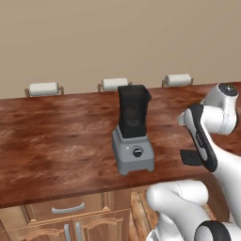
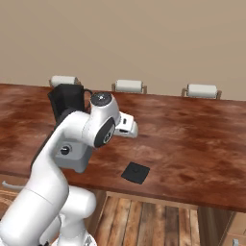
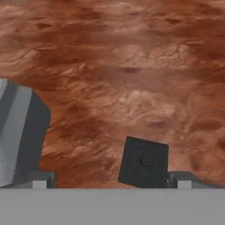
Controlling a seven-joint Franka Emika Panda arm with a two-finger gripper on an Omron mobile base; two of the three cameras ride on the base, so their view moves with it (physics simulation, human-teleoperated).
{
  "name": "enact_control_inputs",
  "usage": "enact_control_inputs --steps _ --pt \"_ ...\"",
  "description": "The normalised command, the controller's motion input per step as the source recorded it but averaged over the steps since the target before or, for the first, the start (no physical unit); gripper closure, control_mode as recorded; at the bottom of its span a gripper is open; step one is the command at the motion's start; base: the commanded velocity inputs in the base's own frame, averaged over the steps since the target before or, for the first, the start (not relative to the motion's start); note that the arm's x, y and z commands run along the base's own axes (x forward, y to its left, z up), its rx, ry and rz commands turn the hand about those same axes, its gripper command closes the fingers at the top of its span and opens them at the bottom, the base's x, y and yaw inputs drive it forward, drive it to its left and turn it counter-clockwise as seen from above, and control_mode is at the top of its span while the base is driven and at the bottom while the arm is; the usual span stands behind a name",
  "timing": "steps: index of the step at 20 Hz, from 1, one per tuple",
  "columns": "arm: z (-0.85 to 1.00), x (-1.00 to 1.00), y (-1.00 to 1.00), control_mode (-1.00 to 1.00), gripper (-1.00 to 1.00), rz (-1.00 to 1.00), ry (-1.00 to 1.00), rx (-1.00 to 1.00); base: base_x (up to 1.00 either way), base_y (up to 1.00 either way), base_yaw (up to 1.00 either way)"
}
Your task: Open the blender lid, put the peach in the blender, close the lid, and start the blender.
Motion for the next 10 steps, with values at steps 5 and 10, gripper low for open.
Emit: enact_control_inputs --steps 5,10 --pt "-0.56 0.0 -0.42 -1.0 -1.0 -0.02 0.25 0.01 0.0 0.0 0.0" --pt "-0.47 0.0 -0.17 -1.0 -1.0 -0.05 0.12 0.0 0.0 0.0 0.0"
